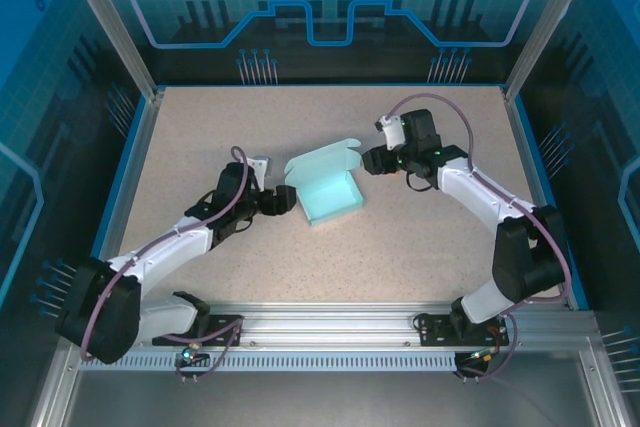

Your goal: Fold the paper box

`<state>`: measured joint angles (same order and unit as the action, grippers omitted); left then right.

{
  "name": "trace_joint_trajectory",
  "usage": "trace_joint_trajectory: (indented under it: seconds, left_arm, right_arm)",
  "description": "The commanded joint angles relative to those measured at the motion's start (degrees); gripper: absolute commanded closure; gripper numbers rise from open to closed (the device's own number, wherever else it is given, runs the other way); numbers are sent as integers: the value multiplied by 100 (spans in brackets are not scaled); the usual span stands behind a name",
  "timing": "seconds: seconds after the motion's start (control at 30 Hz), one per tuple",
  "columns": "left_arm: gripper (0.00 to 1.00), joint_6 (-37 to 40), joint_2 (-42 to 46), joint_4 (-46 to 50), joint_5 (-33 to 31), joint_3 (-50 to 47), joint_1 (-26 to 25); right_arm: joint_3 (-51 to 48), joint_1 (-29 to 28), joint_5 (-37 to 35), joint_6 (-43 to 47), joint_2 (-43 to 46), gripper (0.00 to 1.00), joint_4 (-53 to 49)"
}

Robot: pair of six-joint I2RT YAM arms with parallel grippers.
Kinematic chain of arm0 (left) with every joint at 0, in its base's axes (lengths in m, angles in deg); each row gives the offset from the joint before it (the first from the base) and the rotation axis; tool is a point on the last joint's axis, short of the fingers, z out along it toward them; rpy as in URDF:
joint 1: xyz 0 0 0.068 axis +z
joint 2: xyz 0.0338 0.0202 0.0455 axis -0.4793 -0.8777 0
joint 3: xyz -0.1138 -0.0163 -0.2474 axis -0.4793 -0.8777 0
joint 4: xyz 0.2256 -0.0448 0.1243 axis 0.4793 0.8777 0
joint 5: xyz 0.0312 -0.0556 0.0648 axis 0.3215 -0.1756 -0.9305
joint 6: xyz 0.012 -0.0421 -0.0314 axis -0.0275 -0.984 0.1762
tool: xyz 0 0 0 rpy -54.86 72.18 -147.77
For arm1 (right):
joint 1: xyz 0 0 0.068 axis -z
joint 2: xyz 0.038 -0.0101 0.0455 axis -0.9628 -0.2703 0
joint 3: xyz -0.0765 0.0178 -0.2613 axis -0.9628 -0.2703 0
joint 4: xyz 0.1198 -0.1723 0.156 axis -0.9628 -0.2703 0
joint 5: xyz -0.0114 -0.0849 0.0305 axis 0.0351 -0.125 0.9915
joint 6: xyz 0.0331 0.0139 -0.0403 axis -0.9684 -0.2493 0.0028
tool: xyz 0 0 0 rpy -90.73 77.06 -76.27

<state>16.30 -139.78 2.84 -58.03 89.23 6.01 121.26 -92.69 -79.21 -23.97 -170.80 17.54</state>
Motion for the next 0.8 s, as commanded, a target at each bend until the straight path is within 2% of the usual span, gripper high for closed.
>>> trace_joint_trajectory:
  seconds: [0.0,0.2,0.4,0.6,0.77]
  left_arm:
    - [27,393,-147,-441,14,217,40]
    - [39,734,-519,-471,-18,479,40]
    - [49,858,-866,-480,78,675,31]
    - [63,982,-1006,-302,35,845,35]
    - [70,1015,-1063,-282,24,892,43]
  right_arm:
    - [278,132,840,576,-395,39,266]
    - [773,125,1197,1095,-1039,38,55]
    - [1105,101,1358,1365,-1436,43,-87]
    - [1338,19,1455,1531,-1705,61,-234]
    - [1342,-17,1380,1566,-1721,74,-264]
